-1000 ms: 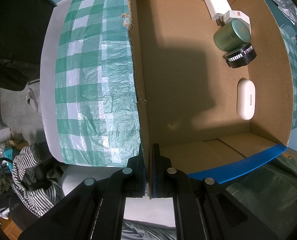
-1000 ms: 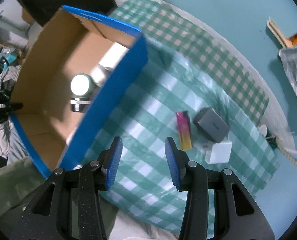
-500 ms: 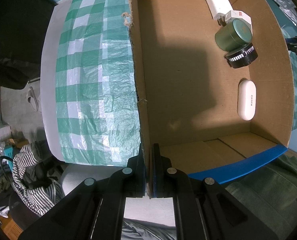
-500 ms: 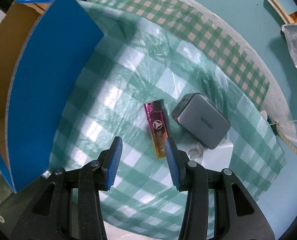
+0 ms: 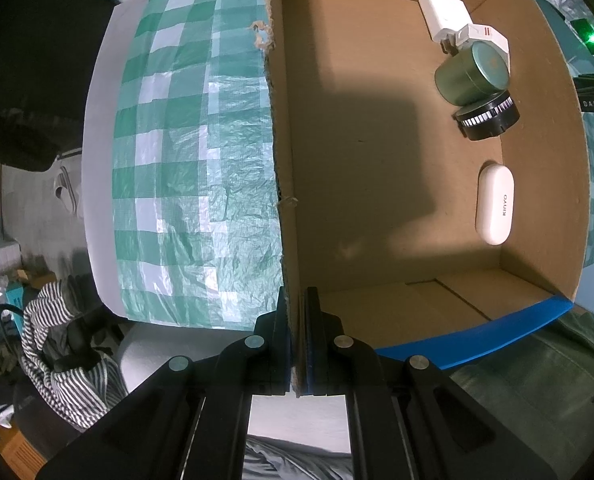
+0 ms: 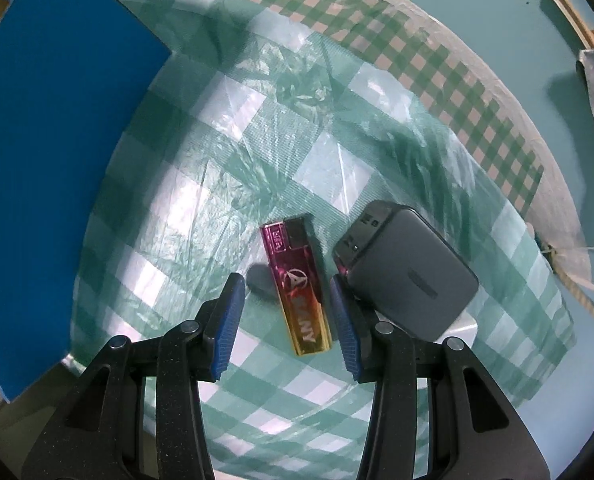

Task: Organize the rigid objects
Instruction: 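Move the right gripper to the pink-gold lighter and grasp it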

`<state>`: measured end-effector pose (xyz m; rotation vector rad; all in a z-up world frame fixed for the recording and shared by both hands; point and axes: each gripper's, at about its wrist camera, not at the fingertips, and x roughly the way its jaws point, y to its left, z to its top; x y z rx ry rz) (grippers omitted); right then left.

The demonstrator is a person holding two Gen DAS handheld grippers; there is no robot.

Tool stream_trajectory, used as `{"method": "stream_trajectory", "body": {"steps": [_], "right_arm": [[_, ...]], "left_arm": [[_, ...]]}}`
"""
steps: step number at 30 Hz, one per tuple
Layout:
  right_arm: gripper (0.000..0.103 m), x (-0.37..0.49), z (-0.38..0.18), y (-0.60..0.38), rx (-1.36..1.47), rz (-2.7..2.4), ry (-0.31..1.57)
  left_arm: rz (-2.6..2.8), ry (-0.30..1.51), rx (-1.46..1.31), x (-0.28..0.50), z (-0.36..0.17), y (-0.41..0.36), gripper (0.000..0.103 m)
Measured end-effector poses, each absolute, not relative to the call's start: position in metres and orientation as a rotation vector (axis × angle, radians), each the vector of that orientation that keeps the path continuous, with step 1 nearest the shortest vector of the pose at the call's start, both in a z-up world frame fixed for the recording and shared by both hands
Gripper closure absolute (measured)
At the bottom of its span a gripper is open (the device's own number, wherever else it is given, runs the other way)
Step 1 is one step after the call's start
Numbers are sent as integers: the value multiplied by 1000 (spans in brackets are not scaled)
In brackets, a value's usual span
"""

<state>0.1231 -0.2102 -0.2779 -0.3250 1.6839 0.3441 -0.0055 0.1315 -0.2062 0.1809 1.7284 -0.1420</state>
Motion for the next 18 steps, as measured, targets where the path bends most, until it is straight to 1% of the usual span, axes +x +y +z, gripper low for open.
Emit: {"method": "stream_trajectory", "body": {"steps": [6, 7, 9, 11, 14, 18], "right_arm": [[59, 124, -282, -207, -337, 340, 1697], [60, 125, -282, -207, -338, 339, 1700], [68, 125, -283, -206, -354, 314, 1714], [78, 127, -284, -205, -347, 287, 1732], [80, 127, -285, -203, -324, 265, 1750], [80, 125, -285, -200, -300, 247, 1764]], "left_arm": [[-138, 1730, 176, -5, -206, 132, 98], [-139, 1730, 175, -5, -207, 132, 98], [-138, 1730, 174, -5, -207, 132, 98], [-138, 1731, 173, -5, -207, 132, 98], [-139, 1732, 170, -4, -207, 131, 98], [-140, 1730, 167, -3, -207, 131, 98]]}}
